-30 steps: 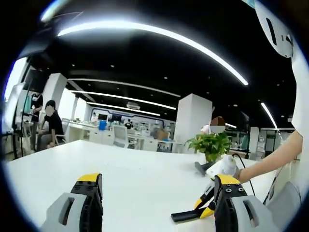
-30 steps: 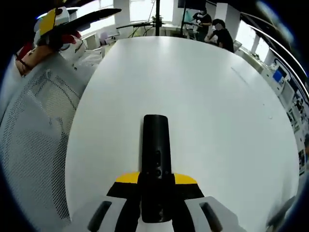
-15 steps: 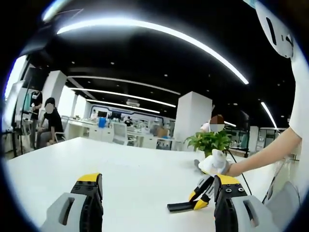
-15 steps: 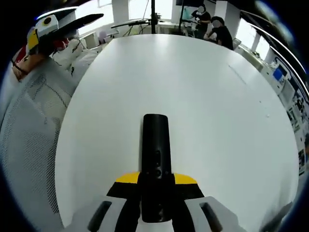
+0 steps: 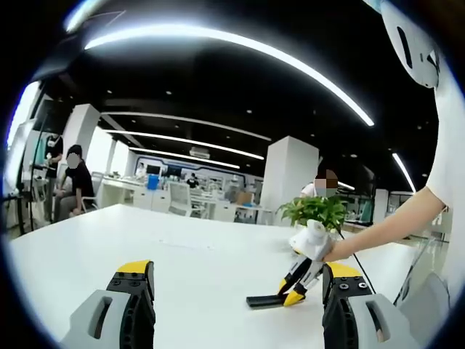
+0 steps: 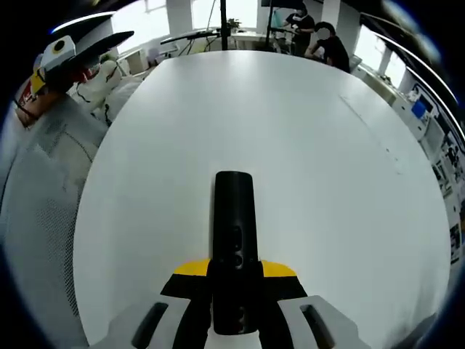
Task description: Press the specified remote control buttons in sequence, fully releasing each button before pressing the next.
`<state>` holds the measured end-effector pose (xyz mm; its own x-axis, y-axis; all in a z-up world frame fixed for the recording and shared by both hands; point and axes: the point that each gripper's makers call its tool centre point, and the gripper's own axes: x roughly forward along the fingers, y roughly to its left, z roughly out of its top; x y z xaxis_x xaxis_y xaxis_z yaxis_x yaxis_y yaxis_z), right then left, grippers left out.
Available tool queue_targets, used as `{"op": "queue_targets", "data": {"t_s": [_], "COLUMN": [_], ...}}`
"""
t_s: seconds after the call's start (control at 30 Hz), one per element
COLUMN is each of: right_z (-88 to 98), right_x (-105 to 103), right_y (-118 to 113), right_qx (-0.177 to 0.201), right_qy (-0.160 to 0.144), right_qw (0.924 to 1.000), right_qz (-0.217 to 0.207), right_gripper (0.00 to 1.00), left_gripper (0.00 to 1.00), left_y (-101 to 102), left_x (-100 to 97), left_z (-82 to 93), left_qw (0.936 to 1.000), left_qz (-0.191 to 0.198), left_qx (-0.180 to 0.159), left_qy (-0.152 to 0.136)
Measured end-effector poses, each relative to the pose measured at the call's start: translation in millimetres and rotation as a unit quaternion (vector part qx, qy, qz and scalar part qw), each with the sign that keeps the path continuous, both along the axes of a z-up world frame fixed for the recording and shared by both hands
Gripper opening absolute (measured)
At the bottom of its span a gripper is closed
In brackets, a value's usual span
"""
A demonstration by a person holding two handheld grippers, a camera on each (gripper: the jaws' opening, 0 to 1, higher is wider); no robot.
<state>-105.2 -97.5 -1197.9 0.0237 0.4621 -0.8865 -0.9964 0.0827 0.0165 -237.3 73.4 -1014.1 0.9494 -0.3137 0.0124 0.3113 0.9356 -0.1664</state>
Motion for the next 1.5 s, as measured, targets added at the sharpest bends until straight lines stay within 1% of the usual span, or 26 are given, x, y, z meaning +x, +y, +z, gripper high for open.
{"op": "queue_targets", "data": {"t_s": [0.17,0.33,0.43,0.57,0.6,0.63,0.7,0.73,0.77,0.8,0.83,0.87,0.9,0.93,0.97,1.0,1.03,1.1,1.13,1.23,1.3,1.37,1.4,1.43,1.47,1.5], "right_z": [-0.3,-0.8,-0.7,-0.4,-0.1,0.4,2.3,3.1,4.5,5.5,7.1,8.2,9.0,9.4,9.1,8.8,8.1,7.6,8.2,12.5,18.4,26.1,28.0,33.4,36.8,42.6], "right_x": [9.1,14.8,15.4,14.6,14.3,14.4,13.0,12.5,12.8,12.5,10.6,9.6,10.6,11.1,12.7,10.5,12.1,12.8,14.3,13.1,11.3,13.5,9.2,9.1,8.2,2.7], "right_y": [-0.5,-0.6,-0.8,-1.1,-0.9,-0.1,3.6,5.6,8.1,9.6,12.3,13.3,14.0,13.5,13.0,14.1,10.8,6.6,3.6,-2.3,-6.3,-12.4,-14.6,-18.9,-21.9,-24.0], "right_qx": [-0.002,-0.002,0.004,0.010,0.014,0.019,0.042,0.055,0.074,0.087,0.107,0.117,0.128,0.142,0.146,0.161,0.165,0.170,0.176,0.183,0.195,0.209,0.211,0.217,0.219,0.221], "right_qy": [-0.005,-0.007,-0.009,-0.008,-0.007,-0.002,0.021,0.030,0.037,0.040,0.050,0.056,0.056,0.054,0.050,0.055,0.047,0.036,0.024,-0.004,-0.020,-0.045,-0.045,-0.061,-0.069,-0.077], "right_qw": [0.9999,0.9999,0.9997,0.9997,0.9997,0.9998,0.9981,0.9964,0.9933,0.9908,0.9863,0.9827,0.9790,0.9744,0.9727,0.9681,0.9645,0.9617,0.9580,0.9543,0.9492,0.9402,0.9395,0.9346,0.9314,0.9291], "right_qz": [0.010,0.014,0.023,0.023,0.020,0.009,-0.040,-0.057,-0.081,-0.095,-0.116,-0.132,-0.148,-0.166,-0.173,-0.184,-0.201,-0.212,-0.225,-0.236,-0.246,-0.265,-0.266,-0.276,-0.283,-0.287], "right_gripper": [0.20,0.20,0.21,0.21,0.21,0.21,0.24,0.27,0.31,0.36,0.41,0.46,0.52,0.60,0.64,0.67,0.72,0.80,0.85,0.93,0.95,0.99,0.99,0.99,0.99,0.99], "left_gripper": [1.00,1.00,0.99,0.99,0.99,0.99,0.99,0.99,0.99,0.99,0.99,0.99,0.99,0.99,0.99,0.99,0.99,0.99,0.99,0.99,0.99,0.99,0.99,0.99,0.99,0.99], "left_y": [-0.7,-0.3,-0.4,-0.3,-0.2,-0.1,0.6,2.5,3.2,3.8,4.3,4.6,4.3,3.3,2.6,2.3,1.9,2.2,2.4,2.4,2.2,2.2,2.1,2.2,2.5,2.7], "left_x": [0.3,0.5,0.4,0.2,0.2,0.1,-0.3,-0.2,-0.4,-0.5,-0.4,-0.3,-0.3,-0.3,-0.3,-0.3,-0.3,-0.2,-0.2,0.1,0.7,1.4,1.5,1.6,1.8,1.9], "left_z": [-1.6,-0.1,0.0,-0.3,-0.4,-0.5,1.8,2.5,2.8,3.7,3.6,3.0,2.5,2.0,1.9,1.7,1.9,2.0,1.9,1.5,-0.6,-3.2,-4.2,-4.6,-6.0,-7.7], "left_qw": [1.0000,1.0000,1.0000,1.0000,1.0000,1.0000,1.0000,0.9999,0.9999,0.9999,0.9999,0.9999,0.9999,0.9999,0.9999,0.9999,0.9999,0.9999,0.9999,0.9999,0.9999,0.9999,0.9998,0.9998,0.9997,0.9996], "left_qz": [-0.001,-0.001,0.000,0.001,0.001,0.001,0.002,0.007,0.008,0.010,0.011,0.012,0.011,0.009,0.008,0.007,0.007,0.007,0.008,0.008,0.008,0.009,0.009,0.009,0.010,0.010], "left_qx": [0.002,-0.001,0.003,0.005,0.005,0.005,0.002,0.004,0.004,0.002,0.001,0.002,0.003,0.003,0.004,0.005,0.004,0.003,0.003,0.004,0.006,0.011,0.012,0.013,0.015,0.017], "left_qy": [0.003,0.000,-0.001,-0.002,-0.002,-0.002,-0.007,-0.010,-0.011,-0.013,-0.013,-0.011,-0.010,-0.008,-0.008,-0.007,-0.007,-0.007,-0.006,-0.005,0.001,0.007,0.010,0.011,0.015,0.020]}}
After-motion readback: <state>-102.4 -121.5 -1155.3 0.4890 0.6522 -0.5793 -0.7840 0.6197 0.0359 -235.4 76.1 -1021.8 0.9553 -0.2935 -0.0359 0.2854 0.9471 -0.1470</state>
